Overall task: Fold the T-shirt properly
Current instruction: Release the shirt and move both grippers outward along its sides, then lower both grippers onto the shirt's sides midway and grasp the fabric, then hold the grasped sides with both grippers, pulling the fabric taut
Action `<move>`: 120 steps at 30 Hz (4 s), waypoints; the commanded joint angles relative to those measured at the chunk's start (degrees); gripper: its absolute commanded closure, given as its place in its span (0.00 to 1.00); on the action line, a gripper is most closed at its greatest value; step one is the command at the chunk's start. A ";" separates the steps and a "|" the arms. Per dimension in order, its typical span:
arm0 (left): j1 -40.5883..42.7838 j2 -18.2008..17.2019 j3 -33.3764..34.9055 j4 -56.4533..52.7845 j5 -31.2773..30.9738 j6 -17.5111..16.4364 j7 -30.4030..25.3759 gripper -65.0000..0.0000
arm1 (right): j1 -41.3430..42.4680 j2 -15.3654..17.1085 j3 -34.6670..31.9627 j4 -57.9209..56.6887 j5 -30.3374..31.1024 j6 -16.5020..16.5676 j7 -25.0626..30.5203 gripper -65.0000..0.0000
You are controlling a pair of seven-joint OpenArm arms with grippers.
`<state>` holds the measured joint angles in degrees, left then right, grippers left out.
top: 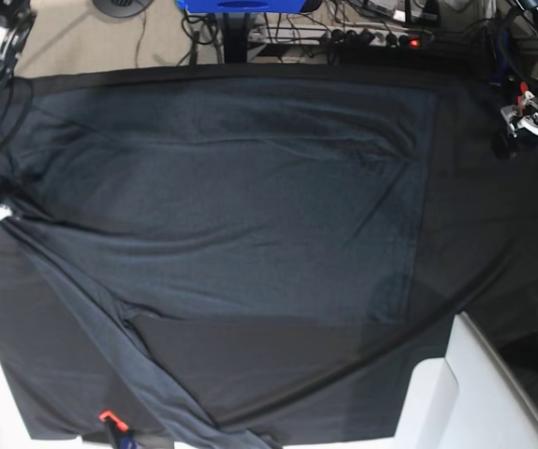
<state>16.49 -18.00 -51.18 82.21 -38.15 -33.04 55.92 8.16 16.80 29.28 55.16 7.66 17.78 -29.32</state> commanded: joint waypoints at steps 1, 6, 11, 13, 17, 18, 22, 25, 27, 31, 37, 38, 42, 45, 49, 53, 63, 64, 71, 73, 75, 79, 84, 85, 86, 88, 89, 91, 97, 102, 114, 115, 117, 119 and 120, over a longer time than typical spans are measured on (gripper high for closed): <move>-0.01 -1.21 -0.38 0.82 -1.01 -0.06 -0.93 0.13 | 1.02 0.74 0.22 1.94 0.56 0.02 0.44 1.00; -0.01 -1.21 -0.29 0.82 -1.01 -0.06 -0.93 0.13 | -3.11 -0.67 0.31 7.92 0.65 0.02 -1.23 1.00; 0.17 -1.21 -0.29 0.82 -1.01 -0.06 -0.93 0.13 | -5.22 -2.34 0.31 11.44 0.65 0.02 -5.27 1.00; 0.17 -1.21 -0.29 0.82 -1.01 -0.06 -0.93 0.13 | -5.22 -3.57 0.31 11.70 0.65 -0.07 -6.24 0.99; 0.43 -1.21 -0.29 0.82 -1.01 -0.06 -0.93 0.13 | -5.13 -4.09 0.31 14.87 0.65 -0.24 -8.88 0.78; 0.43 -1.21 -0.29 0.82 -1.01 -0.06 -0.93 0.13 | -5.13 -4.09 0.31 16.54 0.65 -0.24 -9.40 0.71; 0.43 -1.21 -0.29 0.82 -1.01 -0.06 -1.02 0.13 | -3.55 -4.01 -0.31 20.05 0.65 -0.07 -9.93 0.59; 0.26 -1.21 -0.29 0.82 -1.01 -0.06 -1.02 0.13 | 1.37 -3.57 -1.28 16.45 0.30 0.02 -9.93 0.59; 0.08 -1.21 -0.29 0.82 -1.01 -0.06 -1.02 0.13 | 5.77 -1.72 -4.71 10.47 0.30 0.02 -9.84 0.58; 0.08 -1.12 -0.29 0.82 -1.01 -0.06 -1.02 0.13 | 13.95 -0.31 -9.89 -5.09 0.38 0.02 -6.24 0.59; 0.43 -1.30 -0.38 0.82 -1.01 -0.06 -1.02 0.13 | 20.80 1.36 -10.42 -23.29 0.21 0.02 2.29 0.58; 0.43 -1.30 -0.47 0.82 -1.01 -0.06 -1.02 0.13 | 21.33 1.44 -10.51 -25.05 0.21 0.02 3.08 0.58; 0.43 -1.30 -0.38 0.73 -1.01 -0.06 -1.02 0.13 | 21.51 1.53 -10.51 -28.12 0.21 0.02 5.72 0.58; 0.17 -1.30 -0.38 0.73 -1.01 -0.06 -1.02 0.13 | 21.33 1.27 -10.51 -28.12 0.30 0.02 5.72 0.59; 0.08 -1.30 -0.38 0.73 -1.01 -0.06 -1.02 0.13 | 21.33 1.09 -10.42 -28.12 0.38 0.02 5.72 0.60; 0.26 -1.30 -0.38 0.73 -1.01 -0.06 -1.02 0.13 | 21.51 1.09 -10.42 -27.95 0.47 0.02 5.72 0.79; -0.18 -3.23 7.09 0.73 -0.93 -0.06 -1.11 0.13 | 21.77 1.09 -10.42 -23.20 0.47 0.02 5.45 1.00; -0.62 -3.23 8.06 0.73 -0.93 0.03 -1.11 0.13 | 21.77 1.09 -10.42 -22.67 0.38 0.02 5.45 1.00; -10.21 -0.33 9.29 0.38 14.02 0.03 -0.76 0.13 | 21.77 1.09 -10.51 -22.50 0.30 0.02 5.45 1.00; -13.81 0.72 9.29 -1.20 19.12 0.03 -0.67 0.14 | 21.86 1.09 -10.51 -21.88 0.30 0.02 5.54 1.00; -17.50 1.34 9.29 -4.54 21.49 -0.06 -0.67 0.14 | 21.77 1.09 -10.51 -20.65 0.30 0.02 5.37 1.00; -24.01 0.46 16.32 -14.21 21.84 -0.06 -1.02 0.14 | 21.68 1.09 -10.51 -20.30 0.30 0.02 5.54 1.00; -32.45 0.90 22.04 -27.14 21.93 0.03 -5.24 0.14 | 21.68 1.09 -10.51 -20.30 0.30 0.02 5.63 1.00; -34.03 0.90 22.30 -30.48 21.93 0.03 -6.47 0.14 | 21.68 1.09 -10.51 -20.30 0.30 0.02 5.63 1.00; -36.05 0.90 22.91 -34.26 21.93 0.03 -7.53 0.14 | 21.68 1.09 -10.51 -20.30 0.30 0.02 5.63 1.00; -39.22 0.90 24.15 -41.12 21.93 0.03 -9.28 0.14 | 21.68 1.09 -10.51 -20.30 0.30 0.02 5.63 1.00; -40.45 0.81 24.76 -43.93 21.93 0.03 -10.43 0.14 | 21.68 1.09 -10.51 -20.30 0.30 0.11 5.63 1.00; -41.94 0.81 25.99 -48.85 21.93 0.03 -13.15 0.14 | 21.68 1.09 -10.51 -20.30 0.30 0.11 5.63 1.00; -41.77 2.13 28.54 -50.70 21.49 0.03 -15.00 0.14 | 21.77 1.27 -10.51 -20.30 0.30 0.11 5.72 1.00; -41.68 3.19 28.28 -50.70 21.49 0.03 -15.00 0.47 | 21.77 1.27 -10.51 -20.30 0.30 0.11 5.72 1.00; -41.68 1.25 27.93 -50.61 21.67 0.03 -15.00 1.00 | 21.16 1.44 -10.51 -18.28 0.30 0.11 5.72 1.00; -41.68 0.72 27.93 -50.61 21.76 0.03 -14.91 1.00 | 21.16 1.44 -10.51 -18.28 0.30 0.11 5.72 1.00; -40.80 0.46 28.01 -50.52 21.76 0.03 -14.12 1.00 | 21.07 1.44 -10.51 -18.28 0.30 0.11 5.72 1.00; -39.48 0.46 28.01 -47.36 21.58 0.03 -12.54 1.00 | 20.98 1.44 -10.51 -18.28 0.30 0.11 5.72 1.00; -38.16 0.72 28.01 -44.63 21.58 0.03 -11.57 1.00 | 20.98 1.44 -10.51 -18.28 0.30 0.11 5.72 1.00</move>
<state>-21.10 -16.27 -23.16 37.36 -18.20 -33.67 43.11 27.55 17.12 18.74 35.90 7.44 17.91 -24.93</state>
